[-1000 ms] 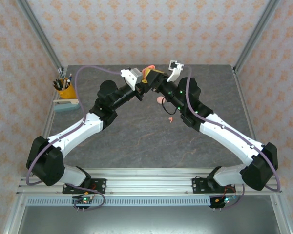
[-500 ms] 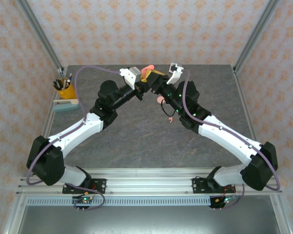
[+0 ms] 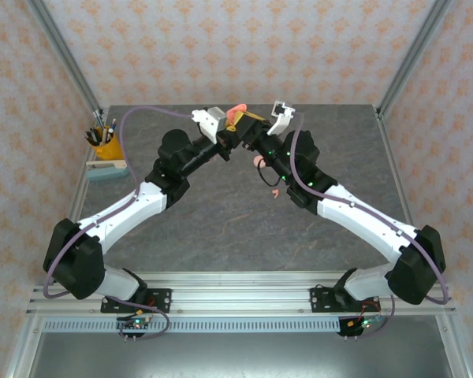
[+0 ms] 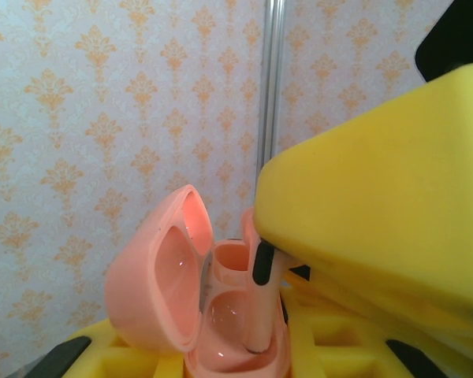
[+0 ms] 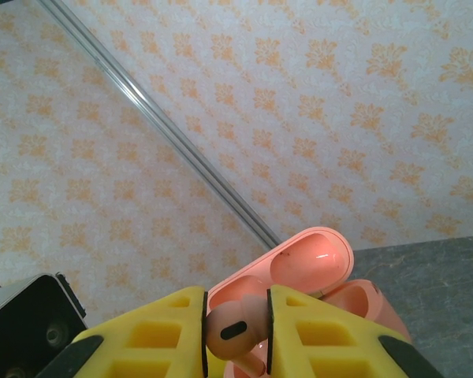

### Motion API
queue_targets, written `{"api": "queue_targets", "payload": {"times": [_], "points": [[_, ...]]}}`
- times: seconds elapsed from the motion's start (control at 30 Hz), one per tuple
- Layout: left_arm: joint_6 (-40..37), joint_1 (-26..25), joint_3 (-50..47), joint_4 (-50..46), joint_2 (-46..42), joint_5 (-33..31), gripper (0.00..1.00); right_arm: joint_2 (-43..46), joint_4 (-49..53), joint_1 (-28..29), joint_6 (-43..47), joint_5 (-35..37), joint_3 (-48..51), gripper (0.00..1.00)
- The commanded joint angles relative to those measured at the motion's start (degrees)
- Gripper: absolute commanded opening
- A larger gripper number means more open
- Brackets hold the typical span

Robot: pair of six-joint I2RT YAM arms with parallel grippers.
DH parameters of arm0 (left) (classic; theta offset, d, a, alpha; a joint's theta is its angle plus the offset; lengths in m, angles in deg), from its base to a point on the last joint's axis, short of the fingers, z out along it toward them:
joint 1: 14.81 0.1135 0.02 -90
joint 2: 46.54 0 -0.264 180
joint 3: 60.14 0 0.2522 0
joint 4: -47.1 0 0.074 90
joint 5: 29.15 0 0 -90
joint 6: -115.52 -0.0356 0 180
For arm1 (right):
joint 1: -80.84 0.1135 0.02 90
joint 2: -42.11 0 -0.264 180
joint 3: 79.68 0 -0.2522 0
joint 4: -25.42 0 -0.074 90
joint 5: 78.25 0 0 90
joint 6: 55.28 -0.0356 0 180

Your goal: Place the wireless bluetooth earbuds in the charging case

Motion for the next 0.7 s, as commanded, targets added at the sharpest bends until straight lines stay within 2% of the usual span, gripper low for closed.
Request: {"api": "queue_targets", "payload": {"times": [0.0,0.5,0.67], "points": [[0.1,-1.0,1.7,6.5,-0.7,1.8,0.0,-2.6,3.6,1.3,-2.3,-2.9,0.8,0.22],[-1.5,-1.4,0.9,6.1,-1.3,0.6,0.0,-4.2,-2.7,1.3,-9.0,-0.6,2.8,0.2],[-1.8,-1.4,0.8,6.1,-1.4,0.3,0.0,-4.2,-1.4,1.5,-7.3,-2.7,2.3,0.2]]}}
